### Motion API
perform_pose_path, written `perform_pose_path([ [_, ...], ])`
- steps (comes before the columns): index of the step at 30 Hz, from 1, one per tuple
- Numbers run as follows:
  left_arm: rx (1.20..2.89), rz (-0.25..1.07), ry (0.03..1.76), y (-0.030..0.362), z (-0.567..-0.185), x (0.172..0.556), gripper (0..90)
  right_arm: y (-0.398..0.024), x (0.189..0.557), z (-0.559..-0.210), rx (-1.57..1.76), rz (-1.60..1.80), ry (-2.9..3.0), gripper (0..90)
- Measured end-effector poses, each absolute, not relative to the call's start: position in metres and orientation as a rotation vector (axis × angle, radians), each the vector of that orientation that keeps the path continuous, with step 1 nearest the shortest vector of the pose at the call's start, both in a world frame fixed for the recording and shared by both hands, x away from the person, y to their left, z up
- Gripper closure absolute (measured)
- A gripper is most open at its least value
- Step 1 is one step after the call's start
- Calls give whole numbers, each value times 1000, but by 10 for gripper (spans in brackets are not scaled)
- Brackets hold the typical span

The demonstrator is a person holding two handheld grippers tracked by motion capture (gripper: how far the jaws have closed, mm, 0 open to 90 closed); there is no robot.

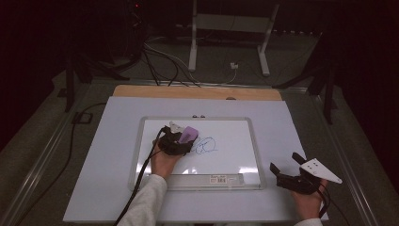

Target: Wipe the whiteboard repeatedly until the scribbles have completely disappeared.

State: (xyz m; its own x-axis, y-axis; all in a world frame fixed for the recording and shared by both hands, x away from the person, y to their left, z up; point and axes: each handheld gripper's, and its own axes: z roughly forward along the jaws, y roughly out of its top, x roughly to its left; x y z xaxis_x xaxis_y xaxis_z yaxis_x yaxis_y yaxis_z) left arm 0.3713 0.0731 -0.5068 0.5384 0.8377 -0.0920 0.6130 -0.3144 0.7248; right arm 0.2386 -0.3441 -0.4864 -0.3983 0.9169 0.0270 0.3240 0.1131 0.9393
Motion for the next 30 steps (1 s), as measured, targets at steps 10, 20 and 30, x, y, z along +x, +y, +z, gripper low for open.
perform_pose_path([
  [10, 2057, 427, 1223, 83, -504, 374, 416, -344, 238, -486, 1206, 1286, 1800, 21],
  [20, 2045, 456, 1256, 88, -504, 375, 417, -344, 239, -486, 1205, 1286, 1799, 21],
  [30, 2060, 444, 1224, 77, -504, 371, 418, -344, 238, -486, 1205, 1286, 1799, 21],
])
